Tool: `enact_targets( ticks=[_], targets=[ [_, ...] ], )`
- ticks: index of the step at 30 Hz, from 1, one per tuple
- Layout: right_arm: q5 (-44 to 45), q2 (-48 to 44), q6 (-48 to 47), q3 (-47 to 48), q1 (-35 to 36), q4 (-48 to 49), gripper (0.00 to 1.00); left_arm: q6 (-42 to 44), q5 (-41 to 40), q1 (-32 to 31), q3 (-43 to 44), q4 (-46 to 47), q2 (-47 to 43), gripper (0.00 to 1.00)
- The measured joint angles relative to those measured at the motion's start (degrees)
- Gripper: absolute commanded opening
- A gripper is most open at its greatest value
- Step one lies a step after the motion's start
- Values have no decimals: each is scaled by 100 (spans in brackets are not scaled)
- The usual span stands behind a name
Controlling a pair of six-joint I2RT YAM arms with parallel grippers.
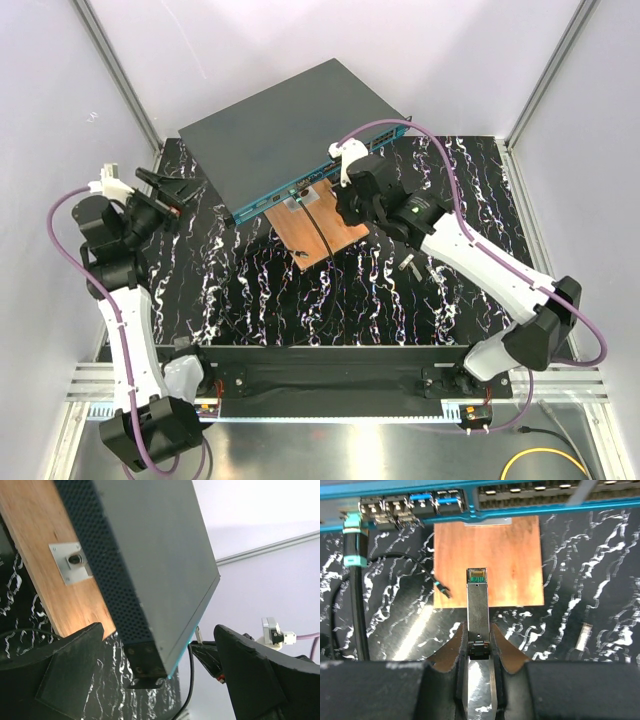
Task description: Insert the plug into the switch port
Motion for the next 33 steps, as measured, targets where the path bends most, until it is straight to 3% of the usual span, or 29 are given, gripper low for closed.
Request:
enact_targets(
  ticks=[7,33],
  targets=[
    [-83,256,304,13,4,168,0,-365,87,0,-619,466,157,99],
    [109,494,-74,13,247,931,0,-535,85,-710,-957,1014,468,99]
  ],
)
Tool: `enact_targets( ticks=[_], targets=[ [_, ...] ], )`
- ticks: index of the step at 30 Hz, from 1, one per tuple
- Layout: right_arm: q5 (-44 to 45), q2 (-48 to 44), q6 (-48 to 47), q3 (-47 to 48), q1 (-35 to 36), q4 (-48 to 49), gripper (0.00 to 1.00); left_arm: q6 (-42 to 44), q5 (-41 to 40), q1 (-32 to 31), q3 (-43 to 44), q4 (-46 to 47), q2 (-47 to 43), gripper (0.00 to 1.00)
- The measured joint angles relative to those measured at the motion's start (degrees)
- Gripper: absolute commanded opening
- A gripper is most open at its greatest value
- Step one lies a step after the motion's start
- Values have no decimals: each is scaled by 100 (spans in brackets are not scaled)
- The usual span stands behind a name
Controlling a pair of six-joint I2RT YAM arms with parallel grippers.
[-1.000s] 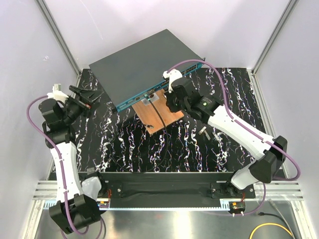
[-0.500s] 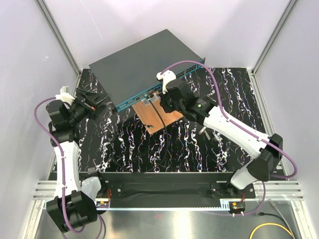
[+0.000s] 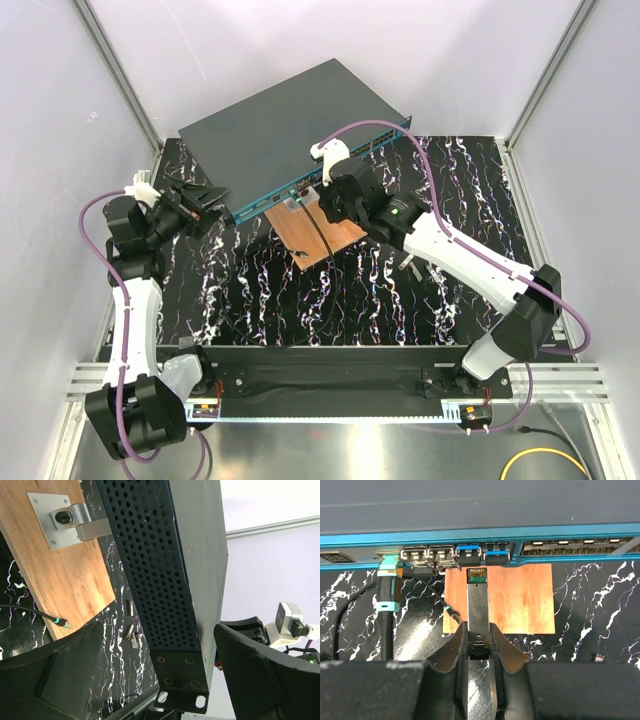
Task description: Insert the plug into the switch port
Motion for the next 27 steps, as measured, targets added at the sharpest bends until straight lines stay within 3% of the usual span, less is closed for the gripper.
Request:
enact_targets(
  ticks=[27],
  targets=[
    [138,85,-107,116,0,-26,0,-79,-2,-46,0,87,-2,99]
  ],
)
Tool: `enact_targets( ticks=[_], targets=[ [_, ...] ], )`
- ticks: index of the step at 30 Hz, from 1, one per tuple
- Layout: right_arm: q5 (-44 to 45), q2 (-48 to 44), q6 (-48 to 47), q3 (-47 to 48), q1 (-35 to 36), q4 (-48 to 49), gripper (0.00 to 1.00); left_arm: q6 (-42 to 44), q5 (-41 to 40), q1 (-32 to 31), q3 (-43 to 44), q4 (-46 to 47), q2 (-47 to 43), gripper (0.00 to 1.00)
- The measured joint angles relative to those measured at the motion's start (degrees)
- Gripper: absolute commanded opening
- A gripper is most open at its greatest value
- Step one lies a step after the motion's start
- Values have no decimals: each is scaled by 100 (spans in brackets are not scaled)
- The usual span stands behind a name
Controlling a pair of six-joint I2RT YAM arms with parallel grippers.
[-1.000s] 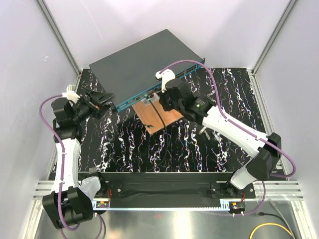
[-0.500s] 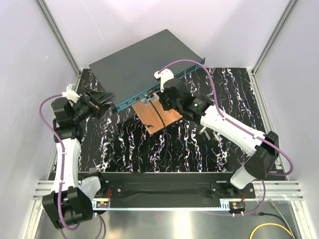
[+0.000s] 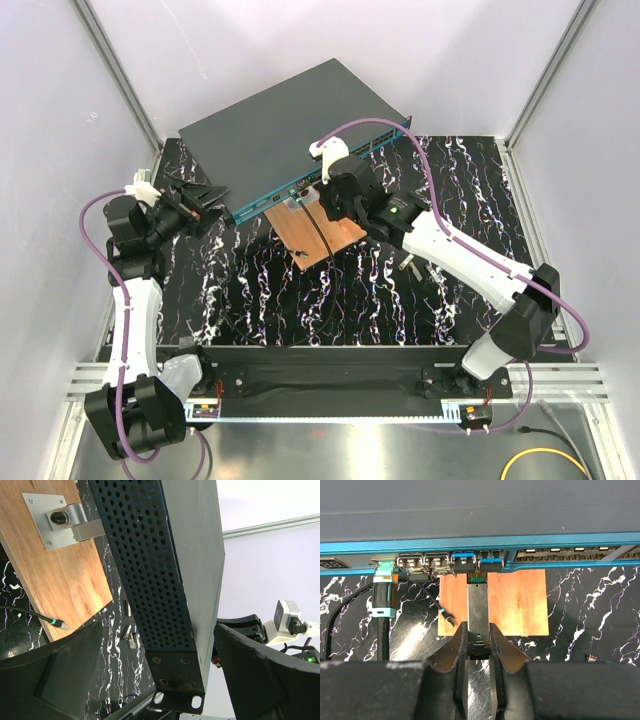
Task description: Insert the plug into the switch port
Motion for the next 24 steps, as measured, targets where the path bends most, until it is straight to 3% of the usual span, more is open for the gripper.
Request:
enact_targets(
  ticks=[24],
  targets=[
    [20,-7,-103,87,98,2,0,-57,0,-22,0,46,0,99]
  ],
)
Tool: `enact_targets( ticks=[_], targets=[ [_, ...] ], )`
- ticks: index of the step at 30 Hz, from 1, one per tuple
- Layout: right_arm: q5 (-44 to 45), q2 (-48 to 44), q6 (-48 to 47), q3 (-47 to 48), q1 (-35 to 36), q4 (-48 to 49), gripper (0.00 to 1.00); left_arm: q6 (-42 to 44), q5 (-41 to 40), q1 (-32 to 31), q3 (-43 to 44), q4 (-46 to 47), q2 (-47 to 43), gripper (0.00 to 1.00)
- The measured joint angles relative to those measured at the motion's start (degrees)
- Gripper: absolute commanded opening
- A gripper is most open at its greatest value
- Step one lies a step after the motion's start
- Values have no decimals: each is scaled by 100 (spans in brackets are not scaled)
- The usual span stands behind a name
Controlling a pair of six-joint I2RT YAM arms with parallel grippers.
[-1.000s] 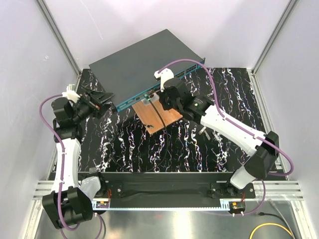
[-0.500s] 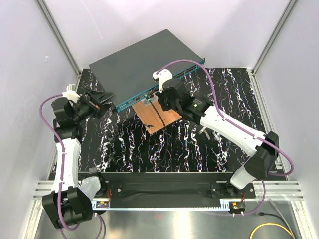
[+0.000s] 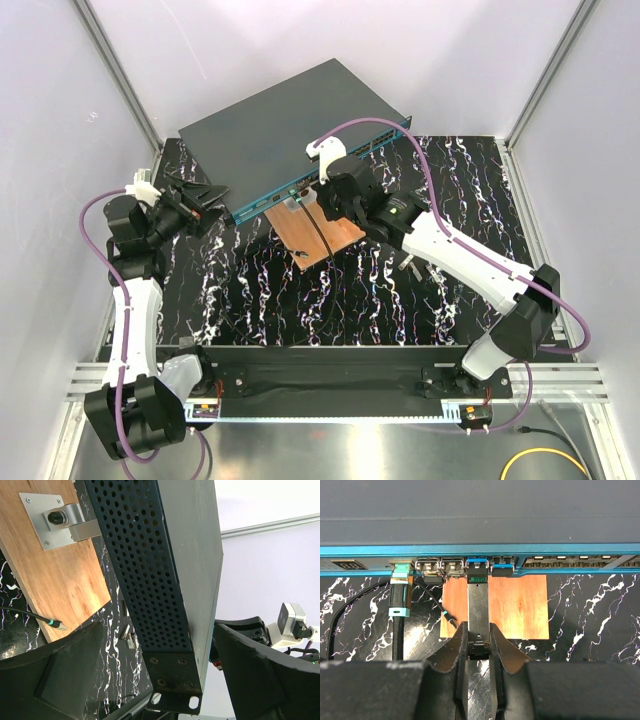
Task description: Insert the plug into the switch port
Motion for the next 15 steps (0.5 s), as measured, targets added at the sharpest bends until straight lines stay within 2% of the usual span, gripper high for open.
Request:
enact_targets(
  ticks=[15],
  targets=[
    [-13,59,-22,68,0,-11,0,0,0,-22,0,-2,4,99]
  ],
)
